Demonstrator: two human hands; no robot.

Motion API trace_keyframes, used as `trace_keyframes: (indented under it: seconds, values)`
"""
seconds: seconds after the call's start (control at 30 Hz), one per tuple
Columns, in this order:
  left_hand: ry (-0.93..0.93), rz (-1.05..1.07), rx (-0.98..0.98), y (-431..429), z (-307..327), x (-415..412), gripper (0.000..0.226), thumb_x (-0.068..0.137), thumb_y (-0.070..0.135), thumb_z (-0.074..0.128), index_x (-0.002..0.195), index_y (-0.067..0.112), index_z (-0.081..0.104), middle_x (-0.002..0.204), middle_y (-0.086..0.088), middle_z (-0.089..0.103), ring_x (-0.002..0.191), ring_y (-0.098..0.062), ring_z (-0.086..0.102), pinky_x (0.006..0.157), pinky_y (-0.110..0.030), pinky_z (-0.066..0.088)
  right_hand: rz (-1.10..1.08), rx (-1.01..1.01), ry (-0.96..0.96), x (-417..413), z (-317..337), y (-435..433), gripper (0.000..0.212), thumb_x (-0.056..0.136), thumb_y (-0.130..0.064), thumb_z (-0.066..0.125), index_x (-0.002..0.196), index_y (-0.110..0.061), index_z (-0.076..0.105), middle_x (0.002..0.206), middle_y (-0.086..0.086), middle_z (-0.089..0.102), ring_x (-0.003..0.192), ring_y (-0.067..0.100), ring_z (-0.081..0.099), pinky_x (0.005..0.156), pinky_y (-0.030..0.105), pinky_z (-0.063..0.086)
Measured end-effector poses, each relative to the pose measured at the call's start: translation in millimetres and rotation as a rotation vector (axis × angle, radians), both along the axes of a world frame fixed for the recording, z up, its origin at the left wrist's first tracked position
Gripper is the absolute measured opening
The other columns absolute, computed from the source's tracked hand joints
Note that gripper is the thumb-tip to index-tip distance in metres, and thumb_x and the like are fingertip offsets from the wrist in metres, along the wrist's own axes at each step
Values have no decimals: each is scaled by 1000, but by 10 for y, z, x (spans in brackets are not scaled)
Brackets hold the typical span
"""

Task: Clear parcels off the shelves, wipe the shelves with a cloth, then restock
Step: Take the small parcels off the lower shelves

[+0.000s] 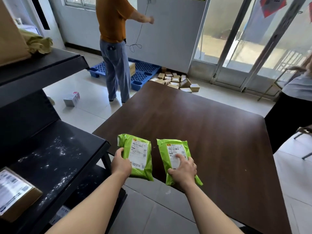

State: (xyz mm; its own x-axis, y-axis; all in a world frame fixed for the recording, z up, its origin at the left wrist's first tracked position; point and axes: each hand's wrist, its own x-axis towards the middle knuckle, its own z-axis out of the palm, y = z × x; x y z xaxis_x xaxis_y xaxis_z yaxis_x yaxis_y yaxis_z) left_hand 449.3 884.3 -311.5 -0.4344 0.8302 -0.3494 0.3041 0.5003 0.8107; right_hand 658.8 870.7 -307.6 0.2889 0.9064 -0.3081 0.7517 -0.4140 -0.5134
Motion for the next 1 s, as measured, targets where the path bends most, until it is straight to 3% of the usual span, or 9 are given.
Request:
trace_keyframes:
  seconds: [0.1, 0.17, 0.33, 0.57, 0.73, 1.0]
  values:
    - [3, 19, -36, 248, -143, 60, 55, 93, -4, 36, 142, 21, 38, 126, -7, 57, 88, -19, 52, 51, -19, 37, 37, -29, -7, 52, -125, 335, 62, 73, -33, 71, 129, -38, 45, 145, 13, 27, 132, 34, 28, 113, 43, 23]
    - [5, 44, -51, 401, -236, 96, 56, 92, -5, 35, 141, 21, 38, 127, -7, 57, 89, -20, 53, 50, -18, 36, 69, -43, -5, 80, -213, 552, 58, 74, -33, 71, 127, -38, 46, 145, 12, 27, 133, 34, 28, 113, 43, 22]
    - [33, 135, -91, 775, -459, 190, 56, 89, -6, 35, 139, 20, 42, 128, -10, 56, 95, -23, 51, 73, -30, 41, 160, -74, 0, 146, -459, 1095, 51, 73, -31, 71, 119, -36, 49, 144, 10, 28, 133, 33, 27, 114, 43, 21]
    - [77, 228, -137, 1058, -820, 231, 59, 87, -7, 34, 139, 20, 42, 128, -10, 55, 94, -23, 49, 75, -31, 40, 206, -84, -23, 175, -798, 1569, 43, 74, -28, 69, 112, -34, 50, 141, 9, 30, 132, 33, 28, 114, 41, 21]
    - [99, 286, -183, 1167, -988, 215, 59, 88, -6, 36, 142, 19, 38, 130, -13, 53, 105, -28, 53, 76, -32, 40, 209, -64, -21, 134, -1010, 1731, 42, 77, -28, 68, 114, -32, 49, 148, 12, 18, 137, 34, 21, 114, 43, 17]
    - [126, 281, -264, 1182, -968, 220, 60, 89, 1, 41, 146, 17, 30, 137, -17, 41, 121, -34, 46, 100, -40, 40, 272, -66, -24, 97, -1032, 1747, 45, 86, -32, 63, 127, -29, 47, 154, 14, 8, 143, 33, 7, 115, 45, 15]
